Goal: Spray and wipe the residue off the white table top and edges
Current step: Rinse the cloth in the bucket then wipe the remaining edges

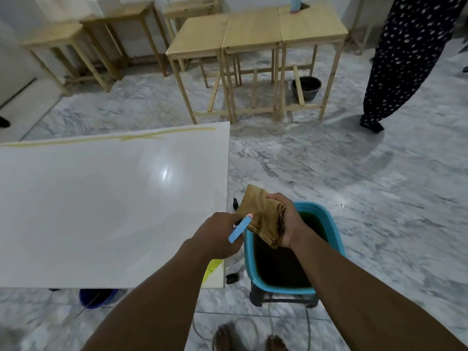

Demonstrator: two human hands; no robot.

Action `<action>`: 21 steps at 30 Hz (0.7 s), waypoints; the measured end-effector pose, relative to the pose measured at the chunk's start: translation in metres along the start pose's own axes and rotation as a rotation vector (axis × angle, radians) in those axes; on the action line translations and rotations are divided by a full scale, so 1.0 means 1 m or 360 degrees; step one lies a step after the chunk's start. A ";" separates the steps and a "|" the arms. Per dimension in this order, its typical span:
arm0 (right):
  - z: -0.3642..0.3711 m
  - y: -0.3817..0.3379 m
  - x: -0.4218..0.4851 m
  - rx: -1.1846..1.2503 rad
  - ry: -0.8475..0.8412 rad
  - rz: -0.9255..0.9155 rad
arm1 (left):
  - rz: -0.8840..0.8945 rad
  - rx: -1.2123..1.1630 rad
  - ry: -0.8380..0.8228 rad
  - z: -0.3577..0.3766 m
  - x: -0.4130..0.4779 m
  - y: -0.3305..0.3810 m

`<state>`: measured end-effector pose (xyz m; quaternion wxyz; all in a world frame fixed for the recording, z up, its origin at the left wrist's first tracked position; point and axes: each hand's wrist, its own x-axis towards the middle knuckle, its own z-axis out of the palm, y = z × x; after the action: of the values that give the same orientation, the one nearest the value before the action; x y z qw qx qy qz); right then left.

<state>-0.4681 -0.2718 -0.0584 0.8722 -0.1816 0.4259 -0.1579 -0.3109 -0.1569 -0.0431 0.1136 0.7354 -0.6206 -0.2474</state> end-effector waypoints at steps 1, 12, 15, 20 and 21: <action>0.000 -0.004 0.003 0.0013 0.0013 -0.0012 | -0.0010 0.0014 -0.0017 -0.003 0.004 -0.001; 0.020 -0.059 0.087 -0.0402 0.0461 -0.0218 | -0.0189 -0.0367 0.0641 -0.058 0.080 -0.050; 0.045 -0.063 0.132 -0.0789 0.0579 -0.0466 | -0.0176 -0.0444 0.0857 -0.068 0.117 -0.071; 0.094 -0.078 0.241 -0.1017 0.0692 -0.0776 | -0.0091 -0.0470 0.1136 -0.086 0.195 -0.111; 0.105 -0.087 0.258 -0.0974 0.0729 -0.0847 | -0.0070 -0.0475 0.1174 -0.089 0.211 -0.118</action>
<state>-0.2434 -0.4406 -0.1360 0.5912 -0.4940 0.5731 -0.2793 -0.1417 -0.3492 -0.0700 0.4290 0.7634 -0.4795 -0.0566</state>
